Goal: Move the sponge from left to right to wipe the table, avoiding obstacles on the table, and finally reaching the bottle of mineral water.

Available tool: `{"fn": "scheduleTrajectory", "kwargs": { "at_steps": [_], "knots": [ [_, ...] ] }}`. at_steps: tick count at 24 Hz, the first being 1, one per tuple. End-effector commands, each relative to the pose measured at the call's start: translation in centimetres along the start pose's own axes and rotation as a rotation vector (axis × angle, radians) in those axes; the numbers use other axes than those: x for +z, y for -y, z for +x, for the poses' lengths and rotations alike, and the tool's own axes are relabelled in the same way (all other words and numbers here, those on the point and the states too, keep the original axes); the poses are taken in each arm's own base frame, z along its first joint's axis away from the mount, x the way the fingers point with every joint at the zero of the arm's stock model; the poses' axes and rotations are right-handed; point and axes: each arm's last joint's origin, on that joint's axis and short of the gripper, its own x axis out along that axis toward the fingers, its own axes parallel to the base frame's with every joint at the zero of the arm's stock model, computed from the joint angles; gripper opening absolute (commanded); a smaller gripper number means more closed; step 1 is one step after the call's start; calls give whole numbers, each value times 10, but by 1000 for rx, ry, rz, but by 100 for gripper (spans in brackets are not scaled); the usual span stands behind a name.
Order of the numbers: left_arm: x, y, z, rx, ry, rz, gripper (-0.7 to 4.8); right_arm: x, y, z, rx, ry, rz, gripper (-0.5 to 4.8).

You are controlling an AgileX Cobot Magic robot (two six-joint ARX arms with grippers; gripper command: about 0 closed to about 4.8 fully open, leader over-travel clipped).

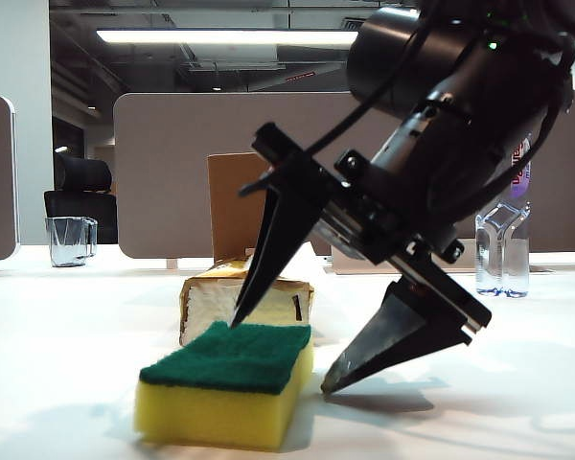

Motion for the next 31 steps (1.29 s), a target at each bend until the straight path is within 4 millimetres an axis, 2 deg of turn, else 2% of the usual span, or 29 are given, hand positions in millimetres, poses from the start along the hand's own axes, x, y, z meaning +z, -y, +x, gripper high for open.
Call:
{"fn": "scheduleTrajectory", "kwargs": {
  "at_steps": [1,11,13,17,22,23,25,31],
  "knots": [
    [-1,2,-1,-8,6,13,250,4,-1,3,15,22,0,372],
    [-2,3,-2,-7,11,18,246,6,4,12,-24,43,14,368],
    [-2,3,-3,-7,12,19,247,4,4,16,-52,39,15,350],
    [-2,3,-3,-6,14,21,246,1,4,23,-70,16,11,279],
    [-3,4,-3,-6,16,23,246,-4,6,31,-107,-11,14,256],
    [-3,4,-4,-6,19,26,246,-5,7,32,-123,-20,21,199],
    [-3,4,-4,-6,20,26,246,-7,9,31,-156,-24,24,120],
    [-3,4,-4,-6,20,26,246,-6,11,31,-178,-13,18,-7]
  ]
}}
